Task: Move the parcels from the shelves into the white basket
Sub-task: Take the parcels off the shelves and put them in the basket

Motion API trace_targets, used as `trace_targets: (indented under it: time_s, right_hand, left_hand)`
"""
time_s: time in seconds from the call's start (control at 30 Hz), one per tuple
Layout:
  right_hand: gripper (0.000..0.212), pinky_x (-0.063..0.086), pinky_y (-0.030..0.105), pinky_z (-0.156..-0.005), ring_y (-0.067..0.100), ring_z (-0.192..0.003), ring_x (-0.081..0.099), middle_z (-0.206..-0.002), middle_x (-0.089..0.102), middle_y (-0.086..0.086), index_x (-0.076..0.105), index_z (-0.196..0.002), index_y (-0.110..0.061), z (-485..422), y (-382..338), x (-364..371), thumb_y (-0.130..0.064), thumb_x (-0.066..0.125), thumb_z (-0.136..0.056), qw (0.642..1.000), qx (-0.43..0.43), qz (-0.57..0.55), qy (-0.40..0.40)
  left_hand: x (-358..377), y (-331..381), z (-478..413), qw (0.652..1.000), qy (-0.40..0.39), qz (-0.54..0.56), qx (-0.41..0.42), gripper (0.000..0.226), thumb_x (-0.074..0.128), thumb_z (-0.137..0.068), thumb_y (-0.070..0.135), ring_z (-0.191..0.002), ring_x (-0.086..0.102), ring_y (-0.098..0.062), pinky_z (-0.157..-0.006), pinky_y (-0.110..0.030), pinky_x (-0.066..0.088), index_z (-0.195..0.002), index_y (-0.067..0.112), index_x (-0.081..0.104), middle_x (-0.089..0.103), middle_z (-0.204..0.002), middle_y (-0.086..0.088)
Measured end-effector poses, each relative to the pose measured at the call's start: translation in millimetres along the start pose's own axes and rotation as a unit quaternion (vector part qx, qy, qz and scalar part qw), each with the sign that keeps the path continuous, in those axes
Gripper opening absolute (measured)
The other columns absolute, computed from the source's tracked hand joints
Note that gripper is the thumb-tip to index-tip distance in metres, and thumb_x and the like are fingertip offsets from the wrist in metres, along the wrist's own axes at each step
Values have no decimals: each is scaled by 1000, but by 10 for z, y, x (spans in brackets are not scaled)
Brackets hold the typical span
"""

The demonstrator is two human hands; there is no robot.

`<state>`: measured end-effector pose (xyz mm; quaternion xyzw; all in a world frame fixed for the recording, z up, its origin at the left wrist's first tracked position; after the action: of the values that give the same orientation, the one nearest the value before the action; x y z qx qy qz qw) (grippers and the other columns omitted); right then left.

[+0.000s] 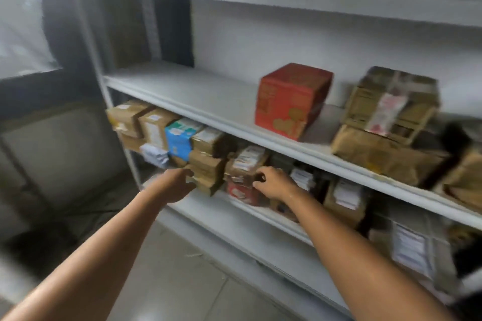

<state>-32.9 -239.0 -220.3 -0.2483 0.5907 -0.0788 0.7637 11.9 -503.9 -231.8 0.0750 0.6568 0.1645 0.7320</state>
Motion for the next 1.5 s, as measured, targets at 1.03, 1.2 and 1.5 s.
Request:
trace_targets:
  time_s: [1.03,1.2,1.5]
  right_hand:
    - [49,43,28,-79,31,-112,59,-129,58,14,47,-137,-12,1956,4806,-227,-32,59,-94,907,358,-57,213]
    - [51,49,38,-88,34,-112,59,-125,60,15,47,-136,-12,1947,4841,-179,-27,64,-91,891,387,-52,234]
    - [69,47,42,-102,24,-120,56,-134,56,7,39,-146,-13,2240,4639,73,-23,71,-86,858,395,-224,240]
  left_hand:
    - [3415,4686,-141,947,-179,142,225,56,64,-87,22,-108,59,-30,-87,-36,50,-138,12,43,57,-127,-14]
    - [3541,4678,-207,938,-170,119,277,56,60,-87,3,-112,54,-29,-91,-40,52,-139,17,43,57,-129,-11]
    - [3443,4263,-86,927,-238,188,221,71,70,-84,12,-99,56,-23,-63,-22,55,-146,25,36,53,-132,-10]
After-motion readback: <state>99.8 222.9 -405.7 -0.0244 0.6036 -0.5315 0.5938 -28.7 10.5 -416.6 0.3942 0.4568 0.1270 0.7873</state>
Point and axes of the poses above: each hand's wrist, its own z-axis away from the middle knuckle, its own x-axis out of the palm, y = z × x, the point moved 5 cm from there along -z, towards the middle knuckle
